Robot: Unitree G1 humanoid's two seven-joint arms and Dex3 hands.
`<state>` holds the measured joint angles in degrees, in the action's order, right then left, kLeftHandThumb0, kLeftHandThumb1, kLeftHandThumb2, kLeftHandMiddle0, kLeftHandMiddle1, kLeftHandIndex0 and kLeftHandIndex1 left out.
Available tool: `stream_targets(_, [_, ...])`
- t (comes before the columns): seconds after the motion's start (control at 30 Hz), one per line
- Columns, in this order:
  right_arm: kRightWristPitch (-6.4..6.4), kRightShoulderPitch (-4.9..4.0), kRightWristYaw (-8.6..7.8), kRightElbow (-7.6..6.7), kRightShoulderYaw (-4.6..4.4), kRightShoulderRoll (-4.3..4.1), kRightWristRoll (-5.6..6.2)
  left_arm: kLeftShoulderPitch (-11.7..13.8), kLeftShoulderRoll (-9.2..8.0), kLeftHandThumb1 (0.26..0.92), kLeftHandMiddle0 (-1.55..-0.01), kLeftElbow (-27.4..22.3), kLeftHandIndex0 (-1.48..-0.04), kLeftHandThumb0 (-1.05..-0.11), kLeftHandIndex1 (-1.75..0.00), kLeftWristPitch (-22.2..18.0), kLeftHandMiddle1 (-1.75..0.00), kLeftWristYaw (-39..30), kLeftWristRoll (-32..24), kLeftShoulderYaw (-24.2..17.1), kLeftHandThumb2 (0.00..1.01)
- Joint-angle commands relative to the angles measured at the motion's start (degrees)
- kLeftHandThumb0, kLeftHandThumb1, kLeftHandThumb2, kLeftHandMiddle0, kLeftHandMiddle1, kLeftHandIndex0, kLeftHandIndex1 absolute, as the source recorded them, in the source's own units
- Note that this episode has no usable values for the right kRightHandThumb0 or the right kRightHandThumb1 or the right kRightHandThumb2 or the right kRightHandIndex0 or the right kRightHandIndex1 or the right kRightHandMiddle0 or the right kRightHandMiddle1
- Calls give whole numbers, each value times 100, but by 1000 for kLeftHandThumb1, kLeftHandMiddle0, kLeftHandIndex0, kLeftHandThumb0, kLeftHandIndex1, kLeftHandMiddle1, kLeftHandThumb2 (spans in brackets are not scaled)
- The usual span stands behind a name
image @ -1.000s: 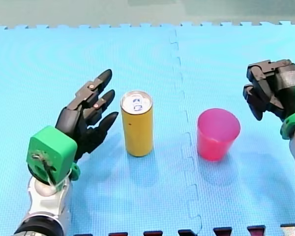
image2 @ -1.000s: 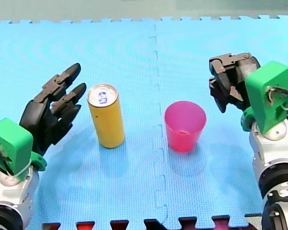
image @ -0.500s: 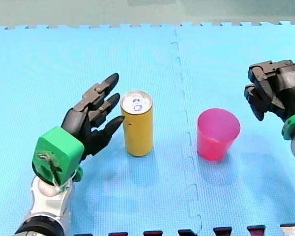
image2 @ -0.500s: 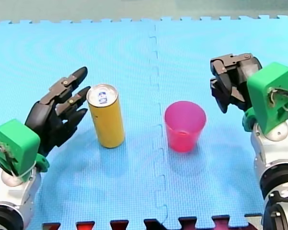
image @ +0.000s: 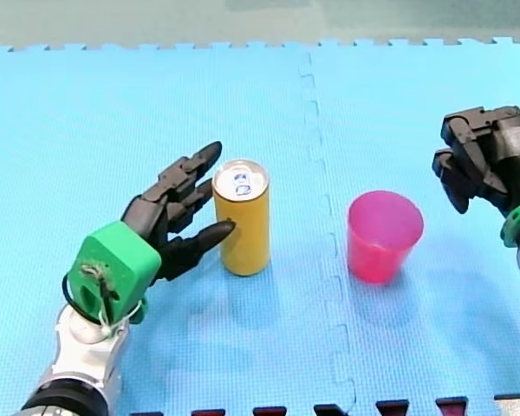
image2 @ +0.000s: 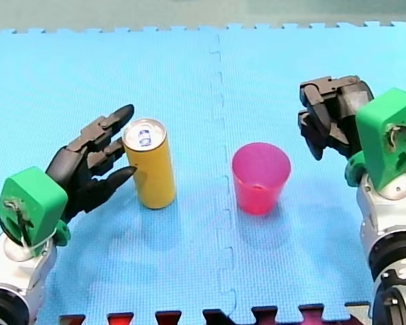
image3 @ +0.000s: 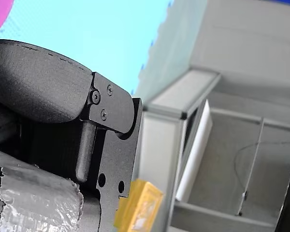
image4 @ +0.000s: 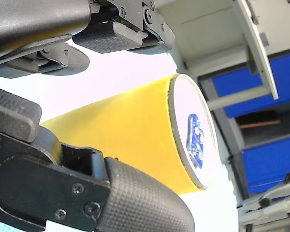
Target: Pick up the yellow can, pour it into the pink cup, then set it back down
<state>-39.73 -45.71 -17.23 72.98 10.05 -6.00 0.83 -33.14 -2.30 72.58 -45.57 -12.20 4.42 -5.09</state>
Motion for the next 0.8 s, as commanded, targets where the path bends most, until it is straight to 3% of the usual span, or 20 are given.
stream_targets(0.0, [20, 2, -19, 1, 23, -40, 32, -37, -34, 833, -349, -6, -290, -1048, 0, 44, 0, 30, 20, 31, 23])
stream_targets(0.37, [76, -1, -69, -4, 49, -74, 54, -34, -38, 834, -340, 5, -280, -1048, 0, 100, 0, -215, -205, -79, 13])
stream_targets(0.53, [162, -16, 9, -12, 29, -108, 19, -8, 38, 853, -340, 10, -279, -1048, -1, 114, 0, -378, -427, -233, 18])
stream_targets(0.77, [167, -4, 29, -31, 25, -158, 24, 104, 191, 878, -346, 43, -292, -1048, -6, 29, -4, -389, -521, -332, 20])
